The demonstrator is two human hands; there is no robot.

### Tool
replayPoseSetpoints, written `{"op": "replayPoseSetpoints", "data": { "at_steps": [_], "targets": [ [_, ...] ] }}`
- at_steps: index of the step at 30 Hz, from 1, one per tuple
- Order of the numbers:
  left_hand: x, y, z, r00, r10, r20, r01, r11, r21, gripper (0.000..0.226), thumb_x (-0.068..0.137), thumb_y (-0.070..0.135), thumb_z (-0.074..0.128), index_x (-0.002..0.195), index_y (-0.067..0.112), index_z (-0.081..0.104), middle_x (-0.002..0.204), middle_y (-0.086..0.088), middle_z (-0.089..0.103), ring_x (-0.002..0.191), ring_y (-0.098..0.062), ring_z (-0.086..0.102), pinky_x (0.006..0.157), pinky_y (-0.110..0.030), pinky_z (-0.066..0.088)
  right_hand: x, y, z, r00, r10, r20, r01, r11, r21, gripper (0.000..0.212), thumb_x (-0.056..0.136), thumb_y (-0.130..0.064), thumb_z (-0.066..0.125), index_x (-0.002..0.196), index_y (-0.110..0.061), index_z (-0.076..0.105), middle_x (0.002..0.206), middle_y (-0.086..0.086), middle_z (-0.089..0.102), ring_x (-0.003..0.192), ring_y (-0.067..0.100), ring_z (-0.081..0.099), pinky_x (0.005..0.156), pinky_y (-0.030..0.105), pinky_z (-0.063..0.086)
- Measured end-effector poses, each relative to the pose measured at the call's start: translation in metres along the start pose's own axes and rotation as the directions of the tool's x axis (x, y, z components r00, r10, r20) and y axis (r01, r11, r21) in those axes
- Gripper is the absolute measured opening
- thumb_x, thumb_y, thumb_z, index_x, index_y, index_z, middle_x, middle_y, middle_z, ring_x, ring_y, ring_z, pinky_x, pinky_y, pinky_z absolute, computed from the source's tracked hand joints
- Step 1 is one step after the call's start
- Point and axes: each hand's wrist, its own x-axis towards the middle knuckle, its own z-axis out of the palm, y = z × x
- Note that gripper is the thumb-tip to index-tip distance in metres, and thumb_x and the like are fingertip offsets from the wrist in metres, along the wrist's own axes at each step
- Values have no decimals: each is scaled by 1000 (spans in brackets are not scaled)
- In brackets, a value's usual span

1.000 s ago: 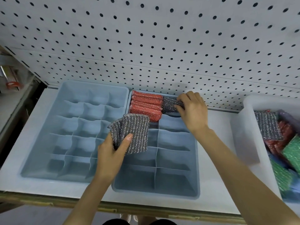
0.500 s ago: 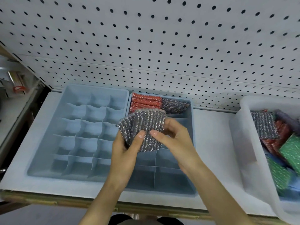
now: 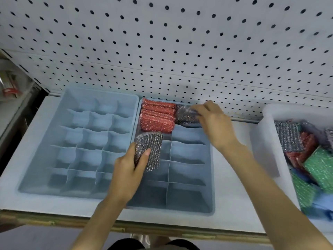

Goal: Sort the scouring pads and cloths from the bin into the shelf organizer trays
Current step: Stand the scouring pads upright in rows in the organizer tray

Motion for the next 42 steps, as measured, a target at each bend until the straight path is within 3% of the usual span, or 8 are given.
{"op": "replayPoseSetpoints", "data": {
  "at_steps": [15,23,26,28,32,35,38,42],
  "targets": [
    [3,-7,-2,996,-7,84,7,1000,11,38,85,52,40,110,25,51,87,16,65,84,2,63,64,-9,49,-3,2,38,978,35,-205,-41,999,-24,14,74,3,72,75,-6,61,80,10,57,71,31,54,47,27,35],
    [3,-1,-4,994,-87,70,92,993,-73,31,87,45,43,110,26,53,89,16,67,81,0,65,66,-7,48,-11,-2,28,994,82,-74,-65,975,212,19,78,5,67,94,-6,64,94,8,62,91,27,56,75,36,51],
    [4,13,-3,981,-194,20,191,938,-289,15,99,28,44,96,31,59,75,22,69,77,9,62,63,-5,45,-30,-39,-3,945,327,4,-265,761,592,16,85,-4,67,94,-17,63,94,-2,65,89,13,61,80,19,49],
    [5,28,1,967,-255,1,228,862,-453,20,100,26,42,92,30,60,78,25,69,74,10,61,62,-5,44,-47,-76,-23,888,308,342,-445,382,810,15,87,-10,66,98,-20,63,93,-5,67,85,4,63,76,14,49],
    [1,42,15,982,-171,74,186,867,-462,21,95,44,42,99,32,58,94,8,66,87,3,62,73,-11,47,-73,-112,-28,810,250,530,-558,50,828,20,86,-4,67,101,-18,67,95,-3,74,89,8,68,77,21,53],
    [3,28,9,997,36,72,-32,998,-49,38,95,59,30,110,36,57,114,7,55,107,3,50,95,-13,37,-65,-81,-29,829,428,360,-472,189,861,17,87,-5,66,102,-10,67,91,1,73,79,7,65,70,20,50],
    [11,-5,-1,971,227,81,-234,812,535,51,97,49,42,135,16,50,139,-8,48,128,-23,42,107,-42,35,-52,-23,-26,904,426,42,-389,776,497,26,91,-12,63,116,-10,65,100,3,68,78,15,60,71,28,46],
    [11,-36,5,974,125,190,-221,721,657,75,77,24,79,141,5,45,156,-16,28,135,-37,42,97,-49,46,-30,-2,-12,983,154,-96,-144,984,101,33,82,-3,69,113,-14,68,98,9,62,81,32,61,61,30,45]
  ]
}}
